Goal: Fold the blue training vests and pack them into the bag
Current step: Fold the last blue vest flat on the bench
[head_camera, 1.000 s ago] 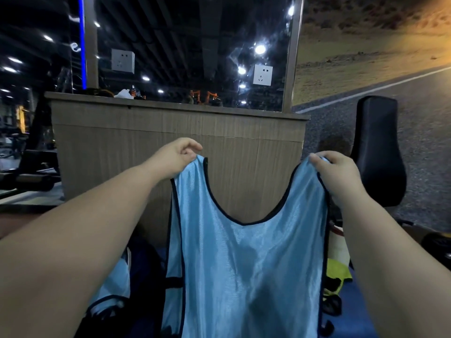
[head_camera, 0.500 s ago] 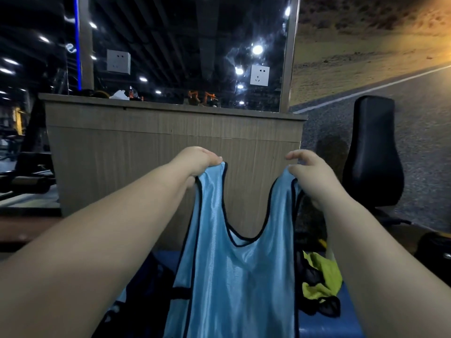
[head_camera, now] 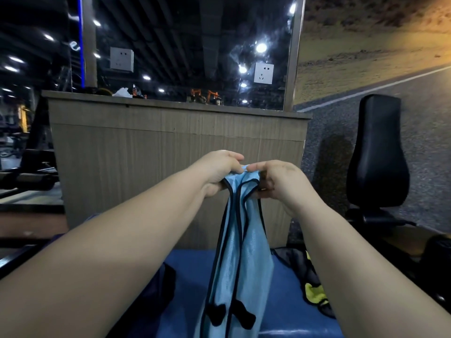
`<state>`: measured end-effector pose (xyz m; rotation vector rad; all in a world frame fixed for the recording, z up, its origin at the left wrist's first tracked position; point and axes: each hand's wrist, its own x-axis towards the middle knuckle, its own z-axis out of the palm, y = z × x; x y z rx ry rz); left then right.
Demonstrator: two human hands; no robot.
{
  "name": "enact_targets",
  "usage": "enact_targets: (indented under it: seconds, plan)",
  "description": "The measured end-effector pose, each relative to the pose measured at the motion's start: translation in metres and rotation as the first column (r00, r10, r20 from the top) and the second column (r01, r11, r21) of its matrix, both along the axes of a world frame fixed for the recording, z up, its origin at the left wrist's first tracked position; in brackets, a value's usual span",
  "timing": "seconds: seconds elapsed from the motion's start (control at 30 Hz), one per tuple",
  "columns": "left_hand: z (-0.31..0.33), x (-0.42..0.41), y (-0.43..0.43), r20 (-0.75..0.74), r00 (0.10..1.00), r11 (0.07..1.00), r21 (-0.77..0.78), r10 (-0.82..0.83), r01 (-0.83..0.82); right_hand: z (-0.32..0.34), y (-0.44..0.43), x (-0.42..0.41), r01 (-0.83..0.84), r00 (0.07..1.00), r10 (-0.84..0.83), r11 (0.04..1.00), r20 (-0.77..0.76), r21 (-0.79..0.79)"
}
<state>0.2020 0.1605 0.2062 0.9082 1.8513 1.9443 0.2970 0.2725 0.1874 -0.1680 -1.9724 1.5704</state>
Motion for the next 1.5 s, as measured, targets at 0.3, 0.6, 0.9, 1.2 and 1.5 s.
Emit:
enact_targets:
  seconds: [0.3,0.6,0.9,1.2,1.5]
  plan:
    - [-0.008,0.000,-0.008,-0.008,0.994,0.994,0.005,-0.108,0.109,-0.010,-0.005,-0.002,0.344,0.937,-0.319,0.762,-0.146,0.549]
    - [-0.012,0.001,-0.011,0.028,0.988,0.957,0.252,-0.152,0.140,-0.011,0.004,-0.013,0.290,0.956,-0.277,0.840,-0.099,0.457]
    - [-0.060,0.002,0.006,-0.182,0.977,0.994,-0.017,-0.112,0.110,0.005,0.011,-0.014,0.393,0.919,-0.356,0.840,-0.167,0.375]
    - [-0.099,0.002,0.014,-0.175,0.959,0.975,-0.037,-0.224,0.221,0.026,0.009,0.001,0.307,0.945,-0.233,0.876,-0.231,0.371]
    - [-0.151,-0.002,0.007,-0.679,0.596,0.901,0.374,0.428,-0.221,0.026,0.027,0.006,0.263,0.952,-0.188,0.907,-0.243,0.329]
